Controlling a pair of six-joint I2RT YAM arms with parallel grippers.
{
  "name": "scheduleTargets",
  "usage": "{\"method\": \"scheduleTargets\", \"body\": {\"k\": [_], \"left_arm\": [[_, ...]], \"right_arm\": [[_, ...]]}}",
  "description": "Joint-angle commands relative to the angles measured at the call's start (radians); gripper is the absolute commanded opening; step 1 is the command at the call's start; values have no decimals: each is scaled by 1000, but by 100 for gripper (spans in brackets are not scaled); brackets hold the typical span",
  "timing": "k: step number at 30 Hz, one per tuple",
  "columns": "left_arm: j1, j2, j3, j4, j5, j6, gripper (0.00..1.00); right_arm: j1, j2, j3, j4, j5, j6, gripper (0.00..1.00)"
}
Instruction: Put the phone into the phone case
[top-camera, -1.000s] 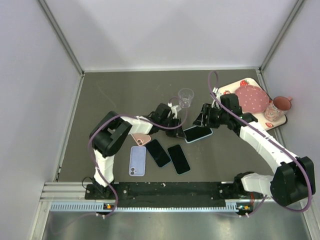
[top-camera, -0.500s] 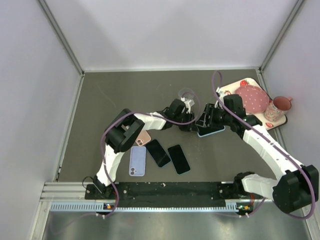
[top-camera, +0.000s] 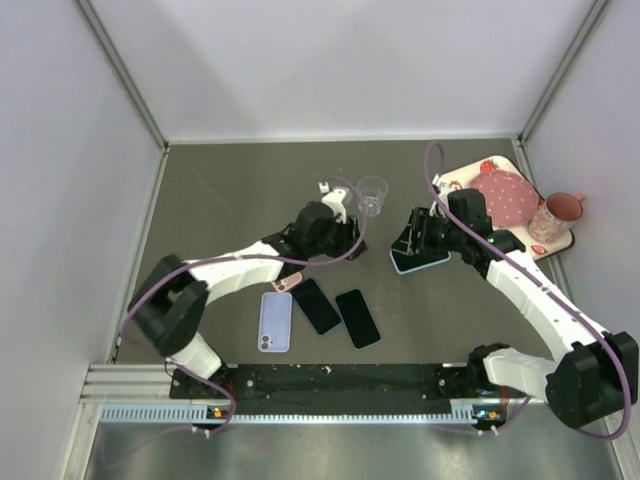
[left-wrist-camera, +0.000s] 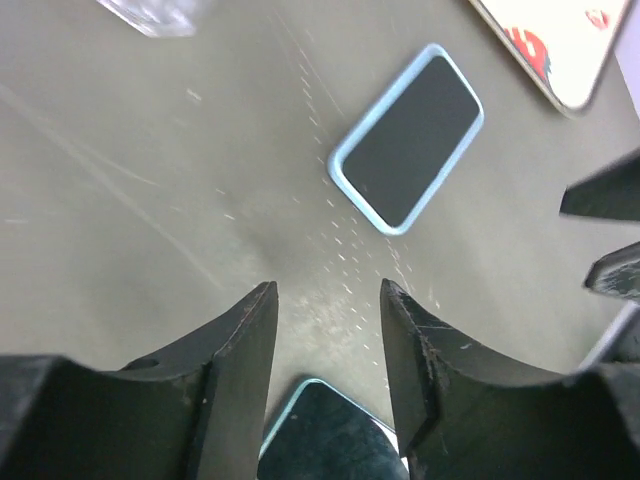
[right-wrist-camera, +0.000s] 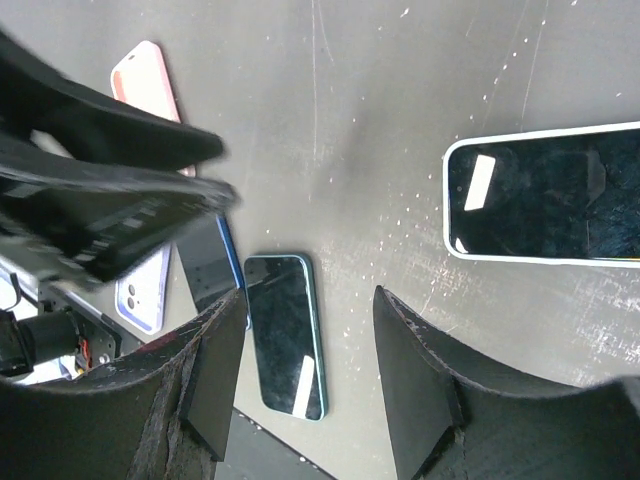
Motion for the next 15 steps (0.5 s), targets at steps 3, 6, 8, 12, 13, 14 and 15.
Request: {"method": "scheduleTargets", "body": {"k": [3,6,8,12,13,14,15], "left_arm": [[21,-210,-20,-346,-513,109,53],[71,-276,-55,-445,-616,74,54],[141,-322,-110,-487,-602,34,54],[272,-388,-214,-471,-464,-30,54],[289,-387,-240,-467,-450,-54,54],[315,-378,-245,-462,-434,-64,54],[321,-367,-245,-467,-421,-70,54]], "right_arm": [[-8,36,22,38,-35,-8,54],[-8,59,24,40,-25,-17,54],[-10,69,29,43,-30,-19,54],[-8,87,30,50,-44,-20,54],[-8,92,29,52,-44,-20,54],[-8,93,27,52,-42,-19,54],[-8,95,29,52,-44,-19,54]]}}
